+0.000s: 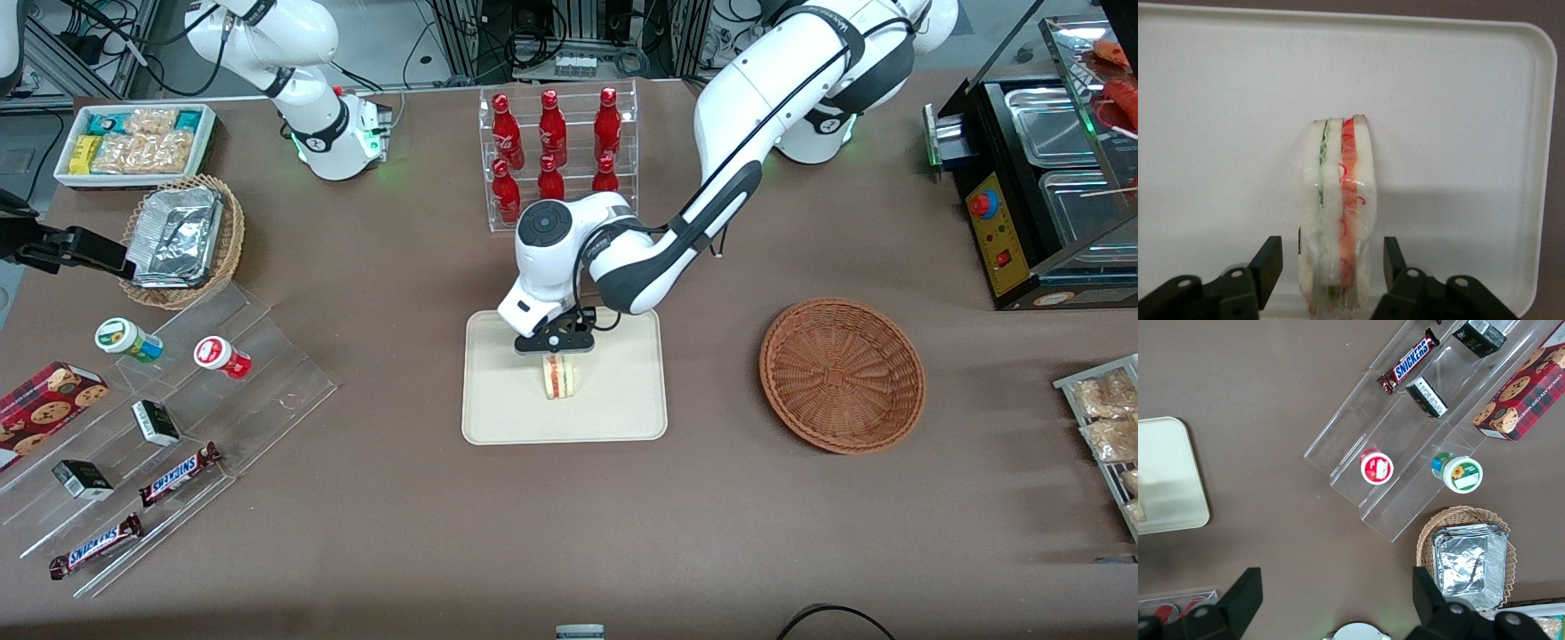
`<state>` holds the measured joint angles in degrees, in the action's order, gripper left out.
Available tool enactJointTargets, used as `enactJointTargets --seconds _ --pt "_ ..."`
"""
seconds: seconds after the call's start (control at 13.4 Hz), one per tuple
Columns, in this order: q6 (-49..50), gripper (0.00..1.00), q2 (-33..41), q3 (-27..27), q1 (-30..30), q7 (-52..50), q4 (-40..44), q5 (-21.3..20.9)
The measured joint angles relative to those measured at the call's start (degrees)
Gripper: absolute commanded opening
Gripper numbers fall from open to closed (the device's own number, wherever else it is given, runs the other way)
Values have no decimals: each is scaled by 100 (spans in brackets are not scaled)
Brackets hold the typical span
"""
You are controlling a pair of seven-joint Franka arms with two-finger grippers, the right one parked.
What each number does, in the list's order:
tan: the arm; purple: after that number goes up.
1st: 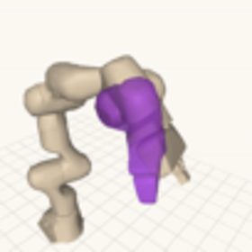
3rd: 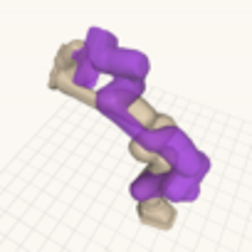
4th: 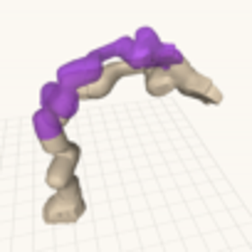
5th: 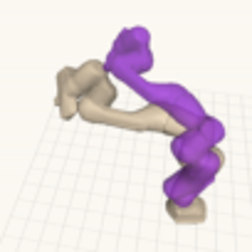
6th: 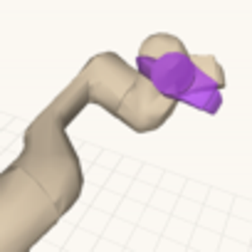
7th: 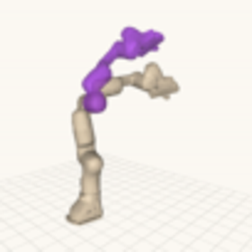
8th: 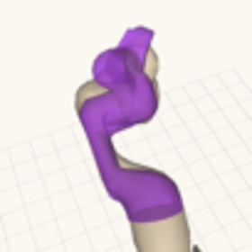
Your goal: Place sandwich from basket to tray
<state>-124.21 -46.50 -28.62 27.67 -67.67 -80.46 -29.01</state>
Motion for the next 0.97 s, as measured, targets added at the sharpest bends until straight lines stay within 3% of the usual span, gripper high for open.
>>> enactJointTargets --seconds 0.45,0.67,0.97 --pt "2019 100 1551 37 -586 1 184 946" --pt "3106 100 2407 51 -1186 549 171 1301" --pt "3629 100 3024 66 -1937 1420 99 1558"
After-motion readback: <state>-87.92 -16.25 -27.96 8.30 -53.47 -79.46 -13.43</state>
